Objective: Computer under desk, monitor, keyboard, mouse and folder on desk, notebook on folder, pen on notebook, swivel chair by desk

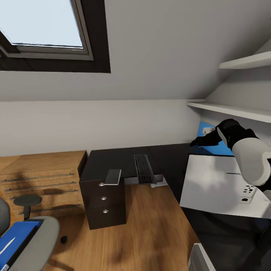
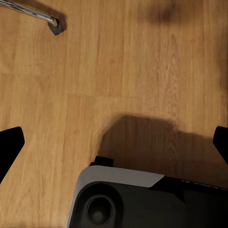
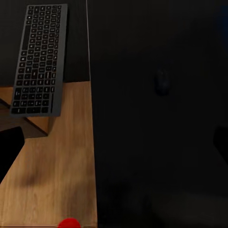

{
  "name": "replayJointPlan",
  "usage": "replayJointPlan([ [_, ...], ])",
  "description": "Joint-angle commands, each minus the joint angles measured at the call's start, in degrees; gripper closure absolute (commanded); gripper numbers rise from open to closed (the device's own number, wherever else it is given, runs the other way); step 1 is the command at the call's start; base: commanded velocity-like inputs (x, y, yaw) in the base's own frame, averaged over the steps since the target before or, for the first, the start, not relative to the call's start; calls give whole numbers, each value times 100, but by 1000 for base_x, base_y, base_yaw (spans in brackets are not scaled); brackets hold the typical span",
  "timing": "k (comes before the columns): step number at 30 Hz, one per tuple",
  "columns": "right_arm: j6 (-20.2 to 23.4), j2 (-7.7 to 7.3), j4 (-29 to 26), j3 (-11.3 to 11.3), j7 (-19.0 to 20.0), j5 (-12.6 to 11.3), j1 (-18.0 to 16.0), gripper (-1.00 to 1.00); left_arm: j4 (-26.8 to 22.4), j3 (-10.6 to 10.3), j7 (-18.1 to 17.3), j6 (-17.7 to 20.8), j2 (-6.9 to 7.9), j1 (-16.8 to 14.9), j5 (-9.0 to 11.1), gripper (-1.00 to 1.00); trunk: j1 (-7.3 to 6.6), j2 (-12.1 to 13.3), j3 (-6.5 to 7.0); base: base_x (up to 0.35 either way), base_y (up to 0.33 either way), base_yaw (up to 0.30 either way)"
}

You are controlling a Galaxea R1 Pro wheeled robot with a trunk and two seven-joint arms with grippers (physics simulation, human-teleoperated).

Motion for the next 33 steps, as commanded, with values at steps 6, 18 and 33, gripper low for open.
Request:
replayJointPlan([
  [6, 25, 0, 33, -24, 46, 78, -3, -100, -10, 17, -13, -6, -4, 2, 30, -100, -1, -5, -7, -183, 0, 0],
  [18, 31, -14, 151, -19, 52, 86, -3, -100, -10, 15, -13, -6, -4, 2, 30, -100, -1, -5, -7, -28, 0, 0],
  [33, 33, -30, 295, -7, 67, 91, -3, -100, -10, 16, -13, -6, -4, 3, 30, -100, -1, -5, -28, -1, 0, -43],
])
